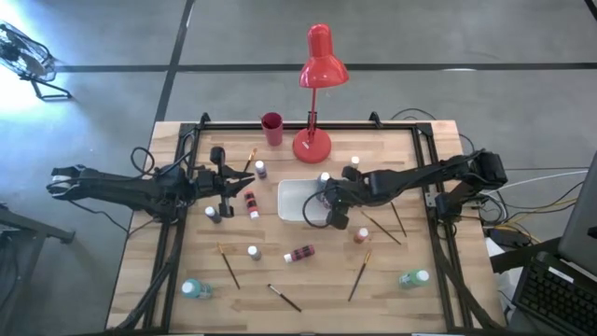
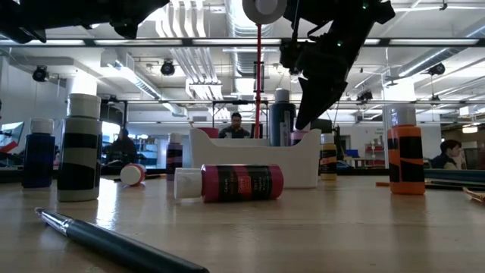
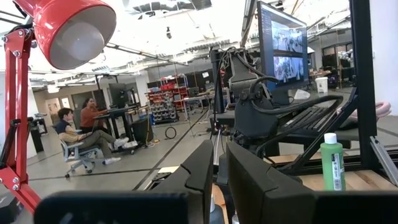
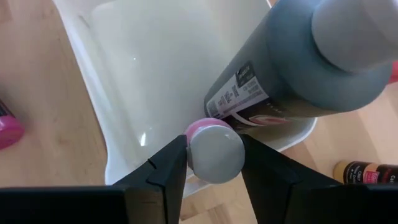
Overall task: Pick & Place Paint Supplies
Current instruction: Put the pink paint bottle into the white bin, then put the gold paint brush into the red cup
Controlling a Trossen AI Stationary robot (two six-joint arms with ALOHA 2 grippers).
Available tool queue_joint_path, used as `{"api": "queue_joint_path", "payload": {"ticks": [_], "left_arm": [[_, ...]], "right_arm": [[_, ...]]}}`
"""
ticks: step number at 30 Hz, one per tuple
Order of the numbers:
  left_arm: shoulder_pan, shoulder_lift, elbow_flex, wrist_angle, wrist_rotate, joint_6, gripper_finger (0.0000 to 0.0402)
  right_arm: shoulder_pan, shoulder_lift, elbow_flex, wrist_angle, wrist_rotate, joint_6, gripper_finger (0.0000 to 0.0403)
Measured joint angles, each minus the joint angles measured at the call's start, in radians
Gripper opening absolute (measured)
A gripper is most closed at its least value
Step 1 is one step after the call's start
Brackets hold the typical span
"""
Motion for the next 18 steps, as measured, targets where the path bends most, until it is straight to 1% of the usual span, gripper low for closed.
{"api": "queue_joint_path", "payload": {"ticks": [11,14,18], "left_arm": [[0.000,0.000,0.000,0.000,0.000,0.000,0.0051],[0.001,0.000,0.000,0.000,0.000,0.000,0.0051],[0.001,0.000,0.000,-0.001,0.000,0.000,0.0051]], "right_arm": [[0.000,-0.018,0.004,-0.007,0.000,-0.008,0.0174],[0.000,-0.047,0.004,-0.058,0.000,-0.004,0.0182],[0.000,-0.139,0.004,-0.167,0.017,0.051,0.0186]]}}
